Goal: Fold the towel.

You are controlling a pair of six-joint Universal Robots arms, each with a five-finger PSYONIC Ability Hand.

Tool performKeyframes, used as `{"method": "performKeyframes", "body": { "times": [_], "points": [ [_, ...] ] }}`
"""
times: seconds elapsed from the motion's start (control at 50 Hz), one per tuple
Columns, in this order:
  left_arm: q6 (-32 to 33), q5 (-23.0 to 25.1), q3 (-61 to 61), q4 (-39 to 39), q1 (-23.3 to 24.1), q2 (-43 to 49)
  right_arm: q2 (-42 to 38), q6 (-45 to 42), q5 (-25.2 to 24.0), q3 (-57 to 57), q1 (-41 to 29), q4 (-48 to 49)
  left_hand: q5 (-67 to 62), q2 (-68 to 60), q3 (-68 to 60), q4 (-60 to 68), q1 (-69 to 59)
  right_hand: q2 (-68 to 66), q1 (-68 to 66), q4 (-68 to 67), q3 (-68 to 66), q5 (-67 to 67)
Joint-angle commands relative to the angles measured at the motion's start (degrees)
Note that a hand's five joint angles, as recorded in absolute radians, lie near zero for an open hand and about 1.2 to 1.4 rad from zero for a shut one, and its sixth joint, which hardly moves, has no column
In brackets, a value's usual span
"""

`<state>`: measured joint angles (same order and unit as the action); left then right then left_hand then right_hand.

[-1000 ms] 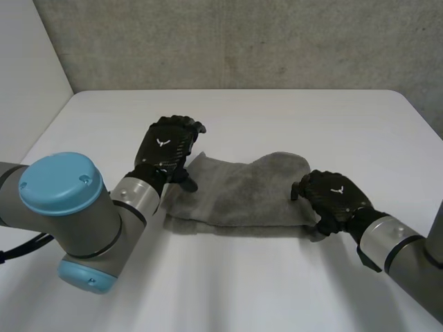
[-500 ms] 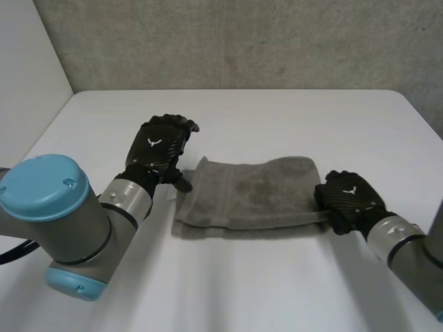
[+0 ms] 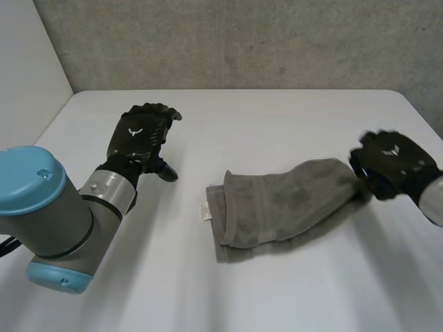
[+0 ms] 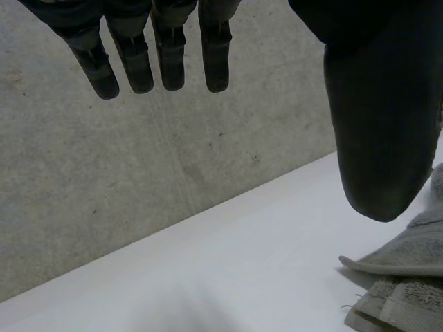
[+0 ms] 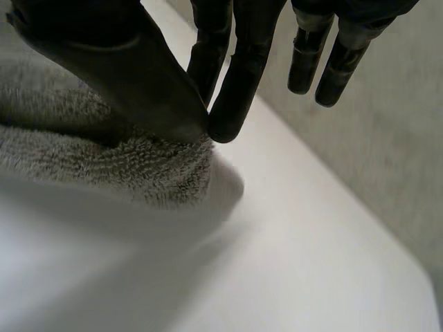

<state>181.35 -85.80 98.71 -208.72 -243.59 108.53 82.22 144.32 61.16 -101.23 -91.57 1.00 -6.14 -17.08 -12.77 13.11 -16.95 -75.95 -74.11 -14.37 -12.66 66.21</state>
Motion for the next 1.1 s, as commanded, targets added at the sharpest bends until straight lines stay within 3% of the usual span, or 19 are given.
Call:
{"method": "performKeyframes", "body": {
  "times": [0.02, 0.06, 0.22, 0.36, 0.58, 0.6, 0.62, 0.64, 0.66, 0.78, 0.88, 0.92, 1.1],
  "points": [
    [-1.70, -0.77, -0.01, -0.02, -0.39, -0.07, -3.21, -0.27, 3.35, 7.45, -16.10, 0.67, 0.21, 1.15, 2.77, -3.11, 1.01, -4.05, -5.89, 4.37, 2.66, 3.79],
    [-2.23, -1.38, -0.01, -0.02, -0.66, -0.16, -7.84, -0.88, 6.85, 10.87, -24.58, 0.75, 0.21, 1.15, 2.77, -3.11, 1.01, -4.05, -5.89, 4.37, 2.66, 3.79],
    [-3.20, -3.15, 0.08, -0.20, -1.10, -1.47, -16.12, -1.51, 9.33, 13.17, -38.05, 4.00, 0.71, 1.65, 2.77, -3.11, 1.52, -4.05, -5.89, 4.37, 2.66, 3.79],
    [-3.20, -3.15, 0.69, -0.46, -1.63, -2.18, -19.64, -1.33, 9.68, 10.71, -42.03, 8.39, 0.71, 1.66, 2.77, -3.11, 1.52, -4.05, -5.89, 4.37, 2.66, 3.79],
    [-3.20, -3.06, -0.01, -0.73, -1.36, -2.09, -17.81, 3.06, 8.98, 7.89, -40.10, 9.72, 0.88, 1.82, 2.77, -3.11, 1.68, -4.05, -5.89, 4.37, 2.66, 3.79],
    [-3.20, -3.06, -0.45, -0.73, -1.36, -2.09, -16.93, 4.55, 9.15, 7.63, -40.01, 9.63, 0.88, 1.82, 2.77, -3.11, 1.69, 17.87, 16.03, 4.37, 2.66, -18.14],
    [-3.20, -3.06, -0.45, -0.73, -1.36, -2.09, -16.92, 4.56, 9.15, 7.63, -40.01, 9.63, 0.88, 1.82, 2.77, -3.11, 1.69, 18.09, 16.25, 4.37, 2.66, -18.35],
    [-3.20, -3.06, -0.62, -0.73, -1.36, -2.18, -16.31, 5.69, 9.76, 7.28, -40.01, 9.55, 0.88, 1.82, 2.77, -3.11, 1.69, 53.39, 51.55, 4.37, 2.66, -53.66],
    [-3.20, -3.06, -0.63, -0.73, -1.36, -2.18, -15.52, 6.40, 10.03, 7.02, -39.92, 9.02, 0.88, 1.82, 2.77, -3.11, 1.69, 65.95, 64.11, 4.37, 2.66, -66.21],
    [-3.73, -3.23, -1.68, -0.73, -0.75, -2.27, -10.06, 8.17, 9.86, 4.55, -39.04, 7.96, 1.22, 2.16, 2.77, -3.11, 2.02, 65.95, 64.11, 4.37, 2.66, -66.21],
    [-7.42, -4.02, -1.77, -0.90, -0.57, -2.36, -5.23, 10.10, 9.86, 1.92, -33.59, 6.03, 0.88, 1.82, 2.77, -3.11, 1.69, 65.95, 64.11, 4.37, 2.66, -66.21],
    [-10.39, -4.11, -2.56, -0.64, -0.05, -2.01, -3.57, 13.42, 9.94, 1.22, -29.92, 4.11, 0.88, 1.82, 2.77, -3.11, 1.69, 65.95, 64.11, 4.37, 2.66, -66.21],
    [-11.02, -3.76, -4.84, 0.07, 5.23, 2.30, -2.86, 25.39, 9.77, 2.18, -20.67, 2.51, 1.05, 1.99, 2.77, -3.11, 1.85, 65.95, 64.11, 4.37, 2.66, -66.21]
  ]
}}
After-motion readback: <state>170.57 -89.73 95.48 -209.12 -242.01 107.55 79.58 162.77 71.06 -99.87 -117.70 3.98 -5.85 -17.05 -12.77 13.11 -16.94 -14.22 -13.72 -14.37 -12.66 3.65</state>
